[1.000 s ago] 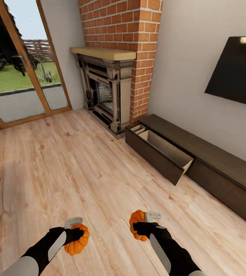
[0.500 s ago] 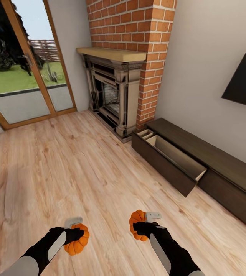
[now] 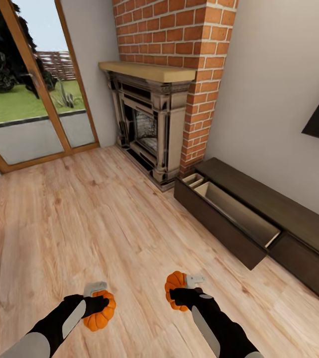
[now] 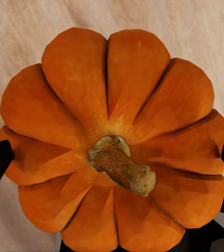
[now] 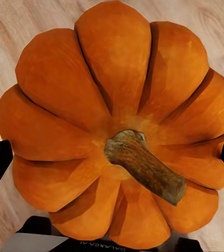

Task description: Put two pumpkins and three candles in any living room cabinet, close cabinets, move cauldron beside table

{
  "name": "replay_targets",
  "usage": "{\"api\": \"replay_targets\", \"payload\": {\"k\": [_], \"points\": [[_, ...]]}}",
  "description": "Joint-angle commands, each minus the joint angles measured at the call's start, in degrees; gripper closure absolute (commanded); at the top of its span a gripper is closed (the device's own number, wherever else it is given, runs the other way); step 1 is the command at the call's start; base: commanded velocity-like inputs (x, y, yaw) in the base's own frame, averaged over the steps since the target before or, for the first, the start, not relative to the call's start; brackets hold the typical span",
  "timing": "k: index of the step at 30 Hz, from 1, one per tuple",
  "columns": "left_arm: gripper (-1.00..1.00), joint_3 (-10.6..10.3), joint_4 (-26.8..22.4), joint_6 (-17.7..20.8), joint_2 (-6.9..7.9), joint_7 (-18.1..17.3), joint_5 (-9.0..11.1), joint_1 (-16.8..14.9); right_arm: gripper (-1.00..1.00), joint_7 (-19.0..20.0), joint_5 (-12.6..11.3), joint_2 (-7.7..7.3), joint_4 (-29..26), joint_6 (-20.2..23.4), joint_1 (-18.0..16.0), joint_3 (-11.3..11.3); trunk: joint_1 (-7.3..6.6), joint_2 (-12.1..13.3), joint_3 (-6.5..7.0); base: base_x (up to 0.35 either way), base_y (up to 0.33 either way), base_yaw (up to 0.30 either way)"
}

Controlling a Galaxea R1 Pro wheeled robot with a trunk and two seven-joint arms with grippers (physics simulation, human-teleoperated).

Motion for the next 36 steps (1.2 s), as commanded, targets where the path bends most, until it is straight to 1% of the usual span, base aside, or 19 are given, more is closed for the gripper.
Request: {"api": "replay_targets", "payload": {"k": [1, 11, 27, 36], "points": [[1.00, -0.46, -0.16, 0.21, 0.08, 0.56, 0.57, -0.03, 1.00, -0.48, -0.58, -0.03, -0.11, 0.14, -0.05, 0.30, 0.06, -0.11, -0.10, 0.335, 0.102, 0.000], [1.00, -0.46, -0.14, 0.21, 0.08, 0.56, 0.56, -0.03, 1.00, -0.44, -0.65, 0.04, -0.11, 0.08, -0.05, 0.49, 0.06, -0.11, -0.07, 0.321, 0.127, -0.022], [1.00, -0.46, -0.16, 0.21, 0.08, 0.56, 0.59, -0.03, 1.00, -0.39, -0.67, -0.03, -0.11, 0.07, -0.05, 0.49, 0.06, -0.11, 0.21, 0.296, 0.173, -0.245], [1.00, -0.46, -0.16, 0.21, 0.08, 0.56, 0.60, -0.03, 1.00, -0.39, -0.67, -0.03, -0.11, 0.07, -0.05, 0.50, 0.06, -0.11, 0.21, 0.278, 0.201, -0.167]]}}
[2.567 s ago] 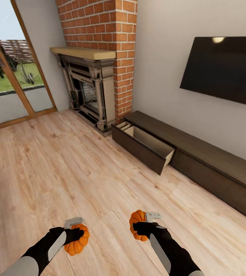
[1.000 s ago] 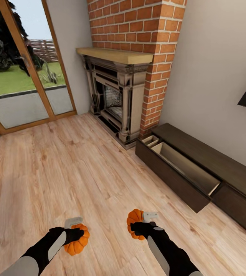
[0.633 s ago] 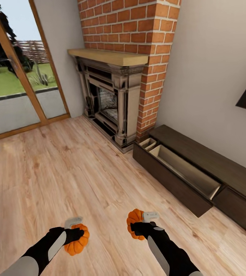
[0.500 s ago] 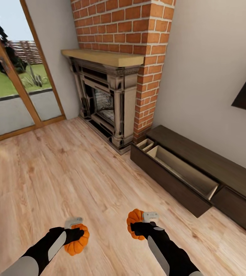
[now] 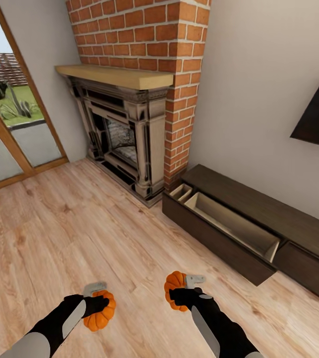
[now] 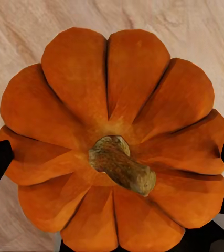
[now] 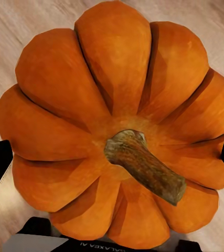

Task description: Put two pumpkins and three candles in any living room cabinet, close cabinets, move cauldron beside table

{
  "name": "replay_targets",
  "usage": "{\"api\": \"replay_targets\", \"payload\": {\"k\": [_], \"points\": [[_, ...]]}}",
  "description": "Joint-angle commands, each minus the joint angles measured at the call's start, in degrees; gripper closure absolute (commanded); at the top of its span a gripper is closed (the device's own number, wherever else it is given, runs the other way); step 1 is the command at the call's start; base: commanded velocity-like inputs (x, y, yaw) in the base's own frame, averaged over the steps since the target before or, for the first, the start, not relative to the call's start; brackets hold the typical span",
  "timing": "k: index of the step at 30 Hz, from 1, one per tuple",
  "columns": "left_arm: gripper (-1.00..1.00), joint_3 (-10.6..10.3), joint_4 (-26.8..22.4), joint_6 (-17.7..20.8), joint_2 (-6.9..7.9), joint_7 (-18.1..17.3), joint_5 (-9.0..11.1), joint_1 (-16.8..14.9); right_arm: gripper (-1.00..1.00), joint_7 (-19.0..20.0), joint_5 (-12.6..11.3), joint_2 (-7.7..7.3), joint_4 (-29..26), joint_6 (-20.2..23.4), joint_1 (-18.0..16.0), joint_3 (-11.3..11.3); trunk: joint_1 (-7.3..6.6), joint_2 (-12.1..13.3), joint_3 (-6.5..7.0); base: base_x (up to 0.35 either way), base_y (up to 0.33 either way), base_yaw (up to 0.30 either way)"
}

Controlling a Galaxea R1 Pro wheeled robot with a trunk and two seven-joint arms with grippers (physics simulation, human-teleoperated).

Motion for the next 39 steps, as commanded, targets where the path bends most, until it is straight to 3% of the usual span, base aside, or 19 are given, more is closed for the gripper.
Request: {"api": "replay_targets", "payload": {"k": [1, 23, 39], "points": [[1.00, -0.46, -0.16, 0.20, 0.08, 0.56, 0.59, -0.03, 1.00, -0.47, -0.63, -0.02, -0.11, 0.16, -0.06, 0.20, 0.06, -0.11, -0.10, 0.278, 0.202, -0.140], [1.00, -0.46, -0.15, 0.17, 0.04, 0.56, 0.55, -0.03, 1.00, -0.47, -0.59, 0.01, -0.11, 0.17, -0.06, 0.21, 0.06, -0.11, -0.10, 0.278, 0.197, -0.038], [1.00, -0.54, -0.38, 0.29, -0.16, 0.31, 0.47, -0.03, 1.00, -0.29, -1.49, -0.28, -0.12, 0.39, -0.06, -0.29, 0.06, -0.11, -0.10, 0.217, 0.124, -0.271]]}}
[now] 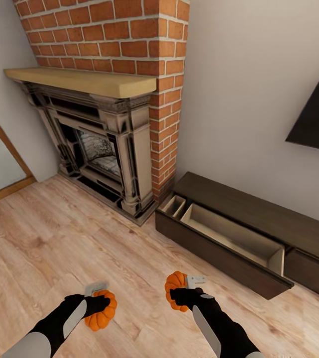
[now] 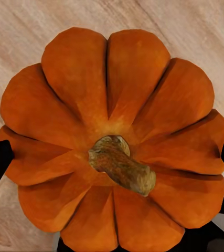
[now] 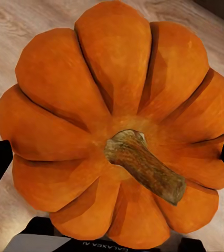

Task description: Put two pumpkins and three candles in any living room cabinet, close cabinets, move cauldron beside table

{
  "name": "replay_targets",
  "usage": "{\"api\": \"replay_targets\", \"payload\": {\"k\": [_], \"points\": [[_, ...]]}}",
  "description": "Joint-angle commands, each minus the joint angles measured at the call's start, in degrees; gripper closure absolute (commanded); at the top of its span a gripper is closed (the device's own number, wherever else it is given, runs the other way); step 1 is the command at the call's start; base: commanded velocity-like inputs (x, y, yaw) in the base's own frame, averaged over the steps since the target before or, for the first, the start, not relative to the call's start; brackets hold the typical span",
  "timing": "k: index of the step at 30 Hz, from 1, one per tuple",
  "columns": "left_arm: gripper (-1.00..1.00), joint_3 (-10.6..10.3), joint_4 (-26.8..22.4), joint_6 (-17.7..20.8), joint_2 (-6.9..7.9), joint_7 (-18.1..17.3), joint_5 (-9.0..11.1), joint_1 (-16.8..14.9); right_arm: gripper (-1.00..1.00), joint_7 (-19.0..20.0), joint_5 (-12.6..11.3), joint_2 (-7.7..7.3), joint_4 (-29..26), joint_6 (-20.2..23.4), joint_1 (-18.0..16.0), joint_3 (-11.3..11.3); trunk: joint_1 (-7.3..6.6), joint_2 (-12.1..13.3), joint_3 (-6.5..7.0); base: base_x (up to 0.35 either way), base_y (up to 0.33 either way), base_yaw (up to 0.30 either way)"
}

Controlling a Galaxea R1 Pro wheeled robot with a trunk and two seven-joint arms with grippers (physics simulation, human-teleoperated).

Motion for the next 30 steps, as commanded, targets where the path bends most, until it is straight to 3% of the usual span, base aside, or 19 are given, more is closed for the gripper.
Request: {"api": "replay_targets", "payload": {"k": [1, 30], "points": [[1.00, -0.47, -0.22, 0.23, 0.02, 0.57, 0.47, -0.02, 1.00, -0.48, -0.65, -0.02, -0.07, 0.16, -0.06, 0.20, 0.03, -0.11, -0.10, 0.017, 0.008, -0.292], [1.00, -0.48, -0.58, 0.08, 0.07, 0.27, 0.54, -0.02, 1.00, -0.48, -0.62, -0.11, -0.11, 0.11, -0.06, 0.17, 0.03, -0.11, -0.10, 0.001, 0.001, -0.252]]}}
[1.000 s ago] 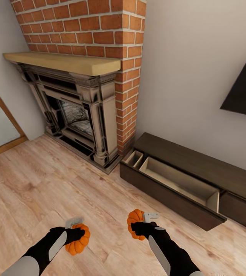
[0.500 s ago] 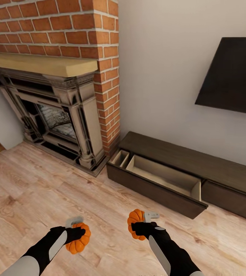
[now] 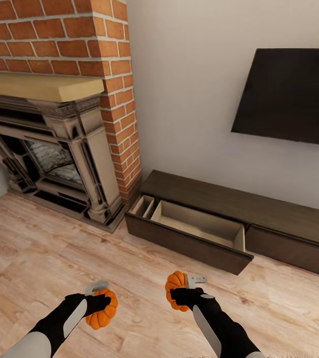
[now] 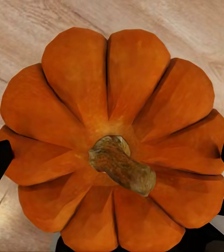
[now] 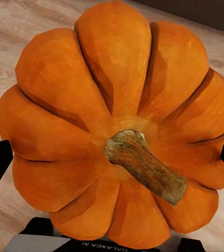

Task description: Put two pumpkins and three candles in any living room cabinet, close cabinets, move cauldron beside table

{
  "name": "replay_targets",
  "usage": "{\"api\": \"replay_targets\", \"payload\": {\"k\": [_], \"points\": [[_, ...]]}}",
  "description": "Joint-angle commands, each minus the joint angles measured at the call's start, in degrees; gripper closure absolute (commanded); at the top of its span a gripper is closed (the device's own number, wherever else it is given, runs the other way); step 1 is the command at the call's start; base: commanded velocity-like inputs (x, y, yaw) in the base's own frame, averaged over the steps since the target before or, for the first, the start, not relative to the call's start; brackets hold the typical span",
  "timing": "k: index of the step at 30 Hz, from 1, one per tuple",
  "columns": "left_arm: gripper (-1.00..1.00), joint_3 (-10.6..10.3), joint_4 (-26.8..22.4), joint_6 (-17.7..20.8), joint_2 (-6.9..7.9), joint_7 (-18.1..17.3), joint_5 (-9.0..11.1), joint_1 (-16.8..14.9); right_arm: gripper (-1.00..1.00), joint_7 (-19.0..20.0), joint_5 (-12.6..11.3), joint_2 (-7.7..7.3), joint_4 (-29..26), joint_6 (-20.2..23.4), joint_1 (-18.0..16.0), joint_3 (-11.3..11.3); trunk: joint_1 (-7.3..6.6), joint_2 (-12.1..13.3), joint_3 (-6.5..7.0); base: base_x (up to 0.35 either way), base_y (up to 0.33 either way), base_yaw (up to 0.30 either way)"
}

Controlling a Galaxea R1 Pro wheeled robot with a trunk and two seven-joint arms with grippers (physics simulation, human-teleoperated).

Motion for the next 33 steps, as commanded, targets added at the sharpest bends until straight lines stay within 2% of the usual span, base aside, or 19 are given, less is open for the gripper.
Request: {"api": "replay_targets", "payload": {"k": [1, 17, 30, 33], "points": [[1.00, -0.47, -0.16, 0.22, 0.09, 0.53, 0.54, -0.02, 1.00, -0.48, -0.64, -0.03, -0.07, 0.16, -0.06, 0.21, 0.03, -0.11, -0.10, 0.000, 0.000, -0.203], [1.00, -0.46, -0.29, 0.31, 0.25, 0.11, 0.55, -0.02, 1.00, -0.48, -0.67, -0.03, -0.04, 0.16, -0.06, 0.21, 0.03, -0.11, -0.10, 0.008, 0.000, -0.202], [1.00, -0.55, -0.32, 0.23, 0.26, 0.13, 0.49, -0.02, 1.00, -0.48, -0.67, -0.16, -0.04, 0.20, -0.06, 0.02, 0.03, -0.11, -0.10, 0.285, 0.000, -0.192], [1.00, -0.55, -0.41, 0.27, 0.28, 0.07, 0.48, -0.02, 1.00, -0.53, -0.72, -0.20, -0.09, 0.47, -0.06, -1.14, 0.03, -0.11, -0.10, 0.314, 0.000, -0.098]]}}
